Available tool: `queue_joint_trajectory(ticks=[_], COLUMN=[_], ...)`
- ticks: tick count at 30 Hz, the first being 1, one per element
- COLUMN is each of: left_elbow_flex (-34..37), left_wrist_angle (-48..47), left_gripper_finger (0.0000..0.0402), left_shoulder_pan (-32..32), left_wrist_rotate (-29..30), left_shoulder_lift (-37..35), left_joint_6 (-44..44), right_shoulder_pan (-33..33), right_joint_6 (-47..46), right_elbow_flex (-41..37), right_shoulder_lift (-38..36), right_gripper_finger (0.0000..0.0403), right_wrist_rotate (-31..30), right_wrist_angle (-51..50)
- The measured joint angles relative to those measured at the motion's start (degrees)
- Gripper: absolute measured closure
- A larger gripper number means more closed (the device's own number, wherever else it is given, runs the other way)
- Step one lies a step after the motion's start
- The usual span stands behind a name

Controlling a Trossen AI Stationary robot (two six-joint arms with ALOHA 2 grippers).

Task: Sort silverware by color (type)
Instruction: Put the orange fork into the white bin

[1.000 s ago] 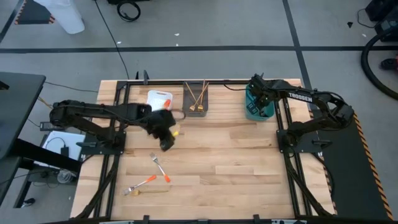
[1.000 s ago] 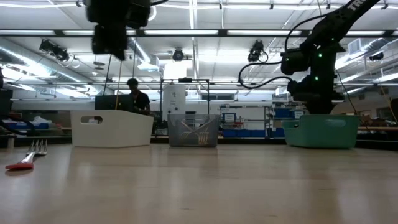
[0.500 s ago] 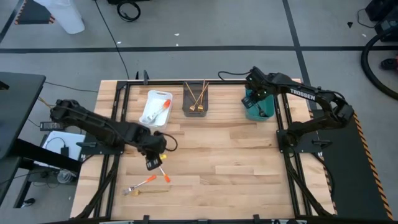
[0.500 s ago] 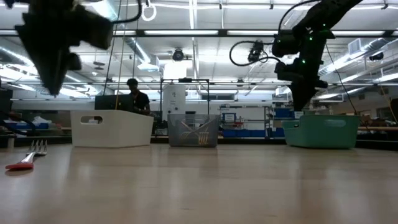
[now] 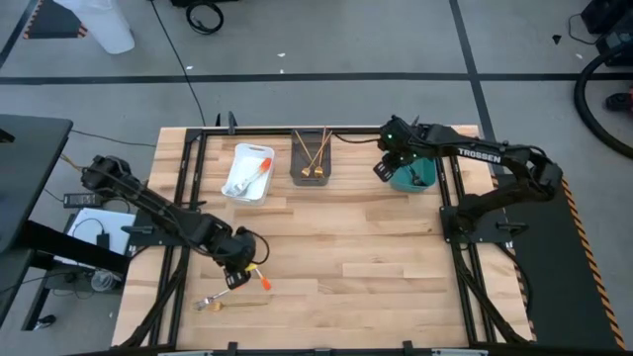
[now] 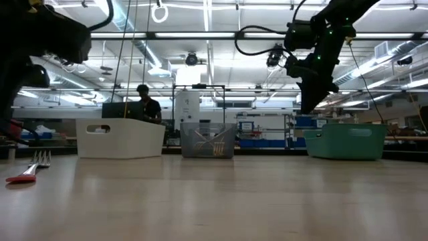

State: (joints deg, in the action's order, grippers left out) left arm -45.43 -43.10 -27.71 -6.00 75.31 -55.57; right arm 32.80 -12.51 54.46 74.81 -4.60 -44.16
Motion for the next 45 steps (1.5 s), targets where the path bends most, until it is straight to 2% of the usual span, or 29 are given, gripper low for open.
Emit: queue_joint_trajectory(ticks=[4,12,21,27,33,45], left_elbow_flex=[0.0,0.0,0.0,0.0,0.0,-0.02], left_wrist_angle=[1.28,1.67,1.65,3.94,4.52,5.7], left_gripper_finger=[0.029,0.029,0.029,0.029,0.029,0.029], left_shoulder_pan=[-3.67,-9.61,-19.04,-24.7,-27.6,-28.9], left_wrist_rotate=[1.05,7.54,9.8,9.86,9.85,9.94], left_shoulder_lift=[0.0,0.48,0.56,3.74,6.96,12.33], left_joint_6=[-3.48,-11.79,-27.84,-35.57,-38.33,-36.76], right_shoulder_pan=[-3.14,-9.4,-11.4,-11.41,-11.5,-12.65], right_joint_6=[-0.77,-0.47,-0.18,0.7,0.7,0.68], right_elbow_flex=[0.0,0.0,0.0,0.0,0.0,0.0], right_shoulder_lift=[0.0,0.0,0.0,0.0,0.0,0.0], right_gripper_finger=[0.0326,0.0326,0.0326,0.0326,0.0326,0.0326], right_wrist_rotate=[-0.12,-4.53,-4.61,-4.63,-4.55,-4.31], right_wrist_angle=[0.84,6.75,9.23,12.84,16.65,17.55])
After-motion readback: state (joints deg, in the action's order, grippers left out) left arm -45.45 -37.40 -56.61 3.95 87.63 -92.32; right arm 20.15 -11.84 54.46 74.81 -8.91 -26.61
